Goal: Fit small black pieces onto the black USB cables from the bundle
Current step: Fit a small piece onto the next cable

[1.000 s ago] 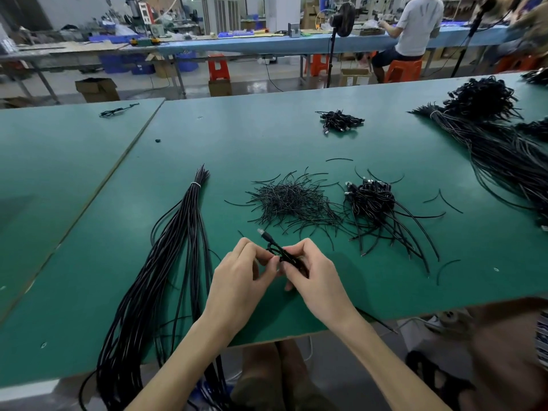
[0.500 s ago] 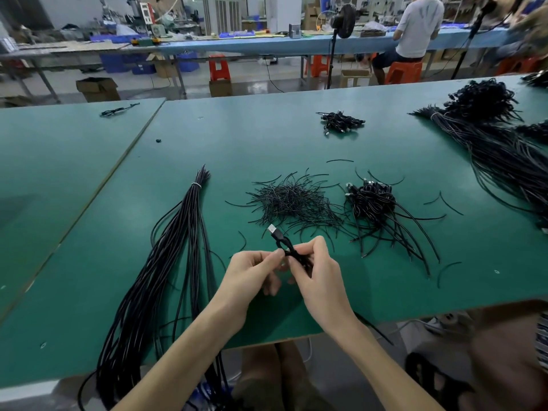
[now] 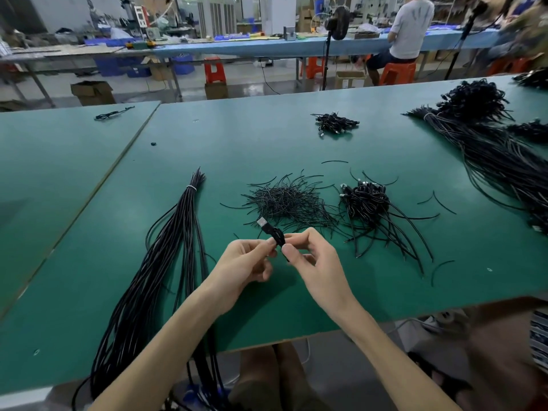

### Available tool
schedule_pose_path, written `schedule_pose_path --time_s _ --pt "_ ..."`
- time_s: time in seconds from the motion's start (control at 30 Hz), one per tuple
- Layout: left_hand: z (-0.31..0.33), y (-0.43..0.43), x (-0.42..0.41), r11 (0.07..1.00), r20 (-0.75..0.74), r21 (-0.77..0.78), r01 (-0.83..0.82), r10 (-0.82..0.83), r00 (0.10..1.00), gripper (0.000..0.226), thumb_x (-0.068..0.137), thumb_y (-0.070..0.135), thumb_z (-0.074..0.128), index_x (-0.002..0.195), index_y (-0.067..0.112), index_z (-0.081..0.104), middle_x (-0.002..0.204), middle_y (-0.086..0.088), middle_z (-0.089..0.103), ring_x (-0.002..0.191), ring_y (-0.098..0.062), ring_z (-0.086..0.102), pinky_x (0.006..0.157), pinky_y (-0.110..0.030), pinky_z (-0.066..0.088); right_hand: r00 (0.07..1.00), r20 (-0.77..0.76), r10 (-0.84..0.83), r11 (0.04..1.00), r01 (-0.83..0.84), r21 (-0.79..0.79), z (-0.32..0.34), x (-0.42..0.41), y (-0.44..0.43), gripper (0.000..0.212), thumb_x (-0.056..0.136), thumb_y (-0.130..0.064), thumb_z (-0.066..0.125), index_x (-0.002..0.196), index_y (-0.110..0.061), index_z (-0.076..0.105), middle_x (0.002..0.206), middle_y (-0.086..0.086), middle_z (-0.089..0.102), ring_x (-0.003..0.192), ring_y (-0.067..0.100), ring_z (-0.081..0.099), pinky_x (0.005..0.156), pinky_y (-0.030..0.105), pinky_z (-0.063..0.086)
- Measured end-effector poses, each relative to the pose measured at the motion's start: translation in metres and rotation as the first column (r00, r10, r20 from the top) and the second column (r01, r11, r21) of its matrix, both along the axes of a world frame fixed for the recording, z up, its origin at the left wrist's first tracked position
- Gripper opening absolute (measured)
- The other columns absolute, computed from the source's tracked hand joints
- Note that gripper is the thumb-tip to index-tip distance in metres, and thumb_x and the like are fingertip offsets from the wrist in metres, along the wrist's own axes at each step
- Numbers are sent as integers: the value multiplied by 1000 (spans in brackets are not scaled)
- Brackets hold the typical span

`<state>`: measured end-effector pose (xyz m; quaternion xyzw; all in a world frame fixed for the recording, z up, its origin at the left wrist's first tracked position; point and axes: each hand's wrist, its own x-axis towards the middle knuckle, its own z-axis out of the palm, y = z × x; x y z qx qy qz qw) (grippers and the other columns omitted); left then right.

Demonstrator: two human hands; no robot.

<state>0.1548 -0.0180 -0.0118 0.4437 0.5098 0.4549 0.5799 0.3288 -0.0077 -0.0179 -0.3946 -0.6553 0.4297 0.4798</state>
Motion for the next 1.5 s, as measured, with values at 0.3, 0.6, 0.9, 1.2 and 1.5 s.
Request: schedule_pose_path --time_s 0.3,0.6,0.9,1.2,1.5 --pt "-7 11 -11 994 124 53 97 -103 987 26 100 26 62 85 5 64 61 -8 47 50 -14 39 53 -22 35 952 304 -37 976 -30 214 2 -2 23 30 90 9 69 114 -8 73 111 -1 68 109 13 57 98 36 53" --pt "-9 5 -15 978 97 120 172 -184 978 50 104 27 59 111 -22 55 80 -9 60 56 -15 36 53 -20 33 942 319 -101 941 -14 339 -4 -1 11 37 92 14 61 113 -15 72 104 -3 63 84 8 65 74 21 56" --pt "-10 2 -9 964 -34 204 172 -169 985 28 101 37 60 82 20 71 72 -13 44 54 -17 34 56 -31 25 967 -226 113 954 -170 -249 -4 12 -1 34 99 -4 58 120 -24 77 107 3 77 91 13 73 81 23 56" --pt "-13 2 -7 964 -108 217 154 -133 985 29 103 30 59 82 11 64 67 -6 45 51 -13 41 50 -17 35 945 -324 35 960 -122 -253 2 1 -9 47 86 -5 81 124 -29 66 108 5 74 104 20 72 88 25 56" --pt "-9 1 -9 953 -53 221 209 -203 978 28 101 30 58 79 14 64 67 -5 43 53 -14 33 51 -19 30 990 122 -73 965 39 260 2 -3 -9 62 87 5 75 132 -35 63 111 -19 66 111 8 63 100 17 46"
